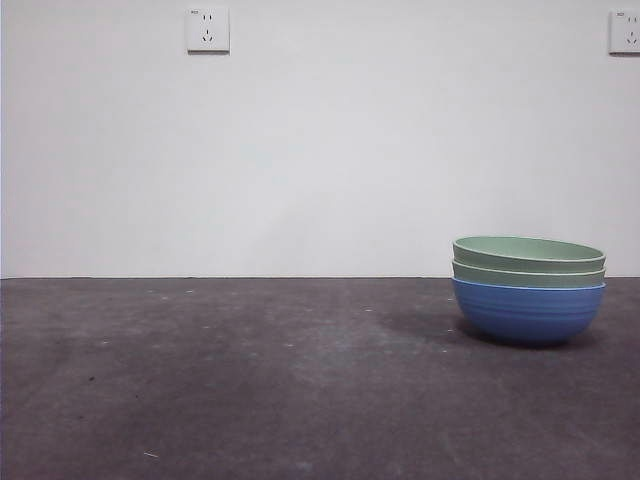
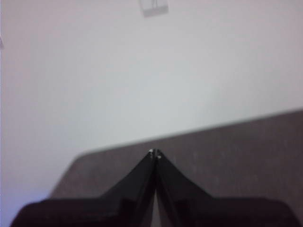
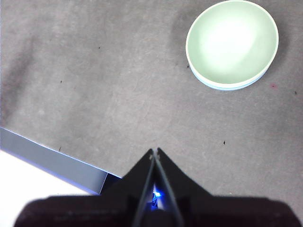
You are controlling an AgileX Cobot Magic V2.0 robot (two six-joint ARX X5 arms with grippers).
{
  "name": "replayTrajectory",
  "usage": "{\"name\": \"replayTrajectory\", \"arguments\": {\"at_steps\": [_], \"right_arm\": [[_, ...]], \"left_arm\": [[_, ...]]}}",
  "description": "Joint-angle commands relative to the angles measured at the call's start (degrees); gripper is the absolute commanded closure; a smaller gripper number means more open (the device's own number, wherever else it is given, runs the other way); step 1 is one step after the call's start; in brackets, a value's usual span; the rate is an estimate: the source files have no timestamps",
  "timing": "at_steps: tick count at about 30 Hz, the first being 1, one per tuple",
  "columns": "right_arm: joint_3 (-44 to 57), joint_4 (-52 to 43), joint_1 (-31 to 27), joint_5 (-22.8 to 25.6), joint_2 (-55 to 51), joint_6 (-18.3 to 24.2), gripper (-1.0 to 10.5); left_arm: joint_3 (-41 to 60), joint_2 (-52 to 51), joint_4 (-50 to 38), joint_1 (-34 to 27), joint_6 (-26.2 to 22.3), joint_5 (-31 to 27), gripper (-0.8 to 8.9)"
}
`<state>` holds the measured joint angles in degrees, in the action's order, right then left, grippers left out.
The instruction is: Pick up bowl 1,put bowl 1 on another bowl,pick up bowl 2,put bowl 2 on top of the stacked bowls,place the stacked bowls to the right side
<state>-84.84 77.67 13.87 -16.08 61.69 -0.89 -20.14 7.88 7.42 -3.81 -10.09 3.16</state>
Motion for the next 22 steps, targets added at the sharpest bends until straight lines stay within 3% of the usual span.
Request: {"name": "replayTrajectory", "arguments": {"at_steps": [1,16,22], "right_arm": [[0.26,0.85,0.07,-0.07,0.02,-0.52,9.4],[0.26,0.85,0.07,-0.07,0.02,-0.52,9.4],[0.26,0.83,0.07,-0.07,0.02,-0.52,9.4]], "left_arm": [[5.09,-2.82,-1.03,-0.44,-0.52,-0.13,8.17],[17.77,-6.97,-2.19,-0.42,0.11,0.02,8.17],[19.98,-7.76,-0.42,-0.42,2.95,0.24,8.17]]}}
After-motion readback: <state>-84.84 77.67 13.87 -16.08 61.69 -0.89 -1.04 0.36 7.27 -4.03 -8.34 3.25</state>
